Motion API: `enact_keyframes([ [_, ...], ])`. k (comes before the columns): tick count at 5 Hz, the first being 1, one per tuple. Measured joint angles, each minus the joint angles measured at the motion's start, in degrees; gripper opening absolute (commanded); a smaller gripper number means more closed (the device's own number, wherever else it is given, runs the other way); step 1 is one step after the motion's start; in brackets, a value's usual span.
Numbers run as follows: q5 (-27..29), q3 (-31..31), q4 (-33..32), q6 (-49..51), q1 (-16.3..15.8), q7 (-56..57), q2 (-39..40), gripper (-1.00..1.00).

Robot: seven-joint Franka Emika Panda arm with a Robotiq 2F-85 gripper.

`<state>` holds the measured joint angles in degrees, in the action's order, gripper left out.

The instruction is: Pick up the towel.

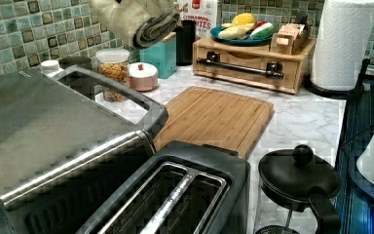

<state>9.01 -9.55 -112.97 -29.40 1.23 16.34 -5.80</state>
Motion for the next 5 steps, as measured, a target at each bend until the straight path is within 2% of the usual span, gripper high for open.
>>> enact_keyframes([
  [1,-0.58,1.54,-0.45,2.7,1.95,-2.95,0.02,-1.0],
  [2,-0.62,4.11,-1.85,4.42,2.28,-2.96,-0.1,-1.0],
  [5,-1.45,6.41,-4.76,6.06,3.75,-2.94,0.12,-1.0],
])
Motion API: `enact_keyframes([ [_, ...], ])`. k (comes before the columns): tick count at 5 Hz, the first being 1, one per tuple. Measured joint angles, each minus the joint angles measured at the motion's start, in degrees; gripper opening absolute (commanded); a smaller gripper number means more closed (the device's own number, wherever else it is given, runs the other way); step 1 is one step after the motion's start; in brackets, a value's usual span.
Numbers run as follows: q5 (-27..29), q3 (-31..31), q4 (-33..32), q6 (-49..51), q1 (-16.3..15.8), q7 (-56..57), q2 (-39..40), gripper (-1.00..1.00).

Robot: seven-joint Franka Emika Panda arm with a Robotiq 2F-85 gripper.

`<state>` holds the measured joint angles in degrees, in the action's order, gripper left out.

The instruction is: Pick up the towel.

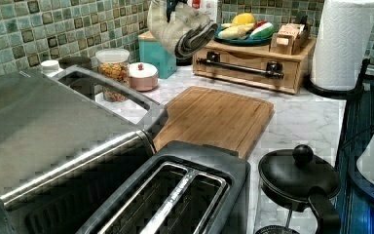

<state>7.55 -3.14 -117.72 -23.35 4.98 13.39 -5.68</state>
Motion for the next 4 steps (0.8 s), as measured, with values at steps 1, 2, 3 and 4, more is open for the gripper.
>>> enact_keyframes([
  [1,-0.17,0.02,-0.22,-0.32,-0.06,0.0,-0.03,-1.0],
  [2,-1.69,-0.06,-0.22,0.77,-0.02,-0.01,-0.02,-1.0],
  [3,-1.85,-0.05,-0.22,0.8,-0.05,-0.01,0.03,-1.0],
  [4,-1.85,-0.05,-0.22,0.83,-0.02,-0.01,-0.14,-1.0],
])
